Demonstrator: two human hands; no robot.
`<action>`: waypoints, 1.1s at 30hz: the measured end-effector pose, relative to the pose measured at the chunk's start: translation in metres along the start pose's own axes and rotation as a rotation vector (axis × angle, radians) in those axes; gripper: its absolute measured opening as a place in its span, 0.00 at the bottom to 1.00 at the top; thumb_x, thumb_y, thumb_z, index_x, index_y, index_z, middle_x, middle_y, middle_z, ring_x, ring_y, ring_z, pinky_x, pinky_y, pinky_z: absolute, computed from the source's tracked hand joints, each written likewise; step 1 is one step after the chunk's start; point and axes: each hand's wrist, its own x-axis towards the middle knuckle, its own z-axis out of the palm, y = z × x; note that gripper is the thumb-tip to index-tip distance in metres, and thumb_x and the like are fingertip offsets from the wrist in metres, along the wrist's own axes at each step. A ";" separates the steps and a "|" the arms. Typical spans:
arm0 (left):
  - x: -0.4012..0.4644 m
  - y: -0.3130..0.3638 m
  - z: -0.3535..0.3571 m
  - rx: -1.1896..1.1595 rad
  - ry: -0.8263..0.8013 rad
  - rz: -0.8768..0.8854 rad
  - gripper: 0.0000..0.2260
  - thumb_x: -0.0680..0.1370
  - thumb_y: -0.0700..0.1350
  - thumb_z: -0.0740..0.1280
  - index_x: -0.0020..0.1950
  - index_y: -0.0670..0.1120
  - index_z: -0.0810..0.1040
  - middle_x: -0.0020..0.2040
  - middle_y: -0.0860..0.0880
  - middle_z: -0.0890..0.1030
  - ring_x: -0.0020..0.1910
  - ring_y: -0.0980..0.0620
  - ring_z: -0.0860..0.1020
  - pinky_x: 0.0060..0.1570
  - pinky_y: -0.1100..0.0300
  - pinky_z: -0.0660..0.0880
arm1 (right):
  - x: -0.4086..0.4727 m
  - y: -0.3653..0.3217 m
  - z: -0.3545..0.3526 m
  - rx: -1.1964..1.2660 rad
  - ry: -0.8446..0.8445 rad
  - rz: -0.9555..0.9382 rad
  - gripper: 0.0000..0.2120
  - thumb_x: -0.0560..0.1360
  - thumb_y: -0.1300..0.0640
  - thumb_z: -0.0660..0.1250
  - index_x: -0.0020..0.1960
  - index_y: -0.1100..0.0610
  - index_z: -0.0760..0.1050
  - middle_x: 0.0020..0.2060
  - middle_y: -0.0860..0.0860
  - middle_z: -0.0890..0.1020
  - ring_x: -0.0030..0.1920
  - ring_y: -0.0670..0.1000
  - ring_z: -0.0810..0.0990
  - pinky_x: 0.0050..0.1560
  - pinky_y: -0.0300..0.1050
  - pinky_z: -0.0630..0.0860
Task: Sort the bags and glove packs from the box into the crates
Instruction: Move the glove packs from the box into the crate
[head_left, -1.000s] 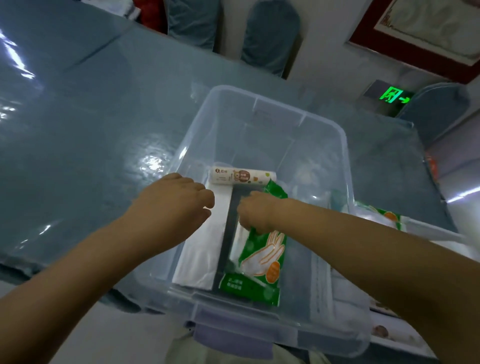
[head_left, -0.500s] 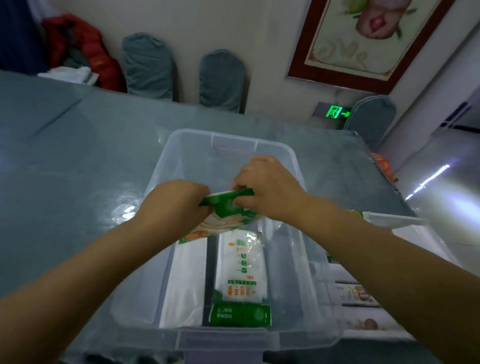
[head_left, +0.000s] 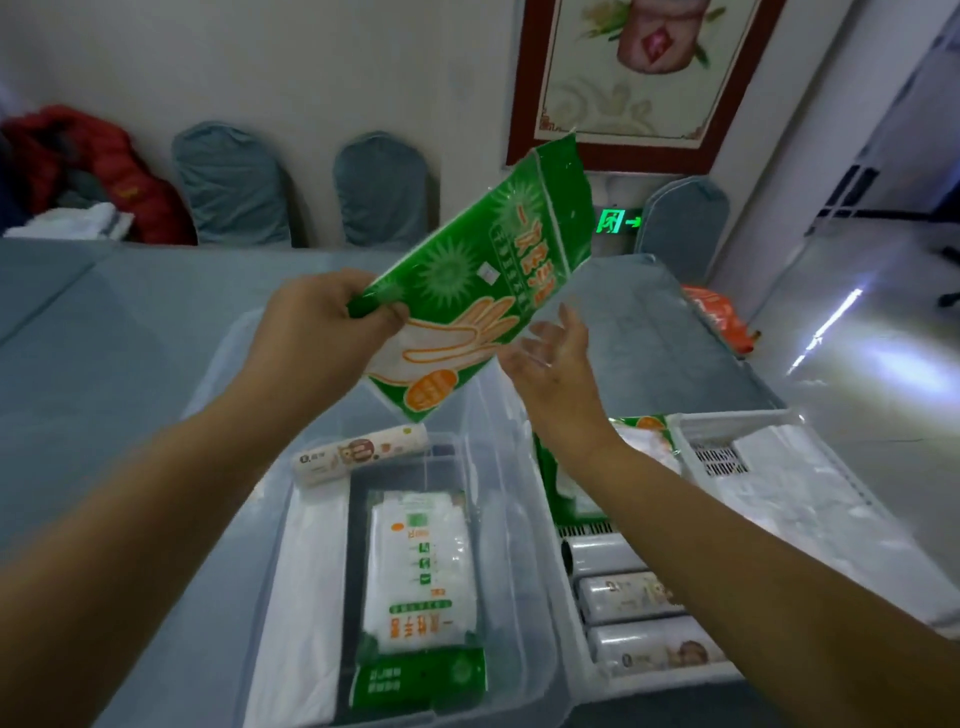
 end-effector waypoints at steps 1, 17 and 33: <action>0.001 0.008 0.013 -0.031 0.002 -0.002 0.07 0.74 0.50 0.68 0.35 0.55 0.77 0.29 0.58 0.78 0.25 0.66 0.75 0.26 0.65 0.68 | 0.004 0.004 -0.009 0.145 -0.026 0.084 0.21 0.76 0.57 0.66 0.65 0.56 0.62 0.54 0.50 0.76 0.52 0.47 0.77 0.51 0.34 0.76; 0.079 0.070 0.317 0.466 -0.600 -0.092 0.23 0.73 0.48 0.68 0.66 0.43 0.69 0.66 0.41 0.73 0.62 0.41 0.73 0.58 0.52 0.70 | 0.104 0.145 -0.277 0.164 0.156 0.395 0.08 0.77 0.64 0.62 0.48 0.52 0.75 0.44 0.52 0.83 0.45 0.52 0.82 0.44 0.47 0.80; 0.013 0.003 0.407 0.827 -0.678 0.111 0.31 0.66 0.51 0.73 0.64 0.45 0.66 0.60 0.44 0.71 0.60 0.43 0.70 0.61 0.51 0.65 | 0.147 0.237 -0.319 -0.230 0.139 0.609 0.09 0.72 0.56 0.64 0.50 0.58 0.75 0.48 0.58 0.81 0.47 0.58 0.81 0.50 0.54 0.78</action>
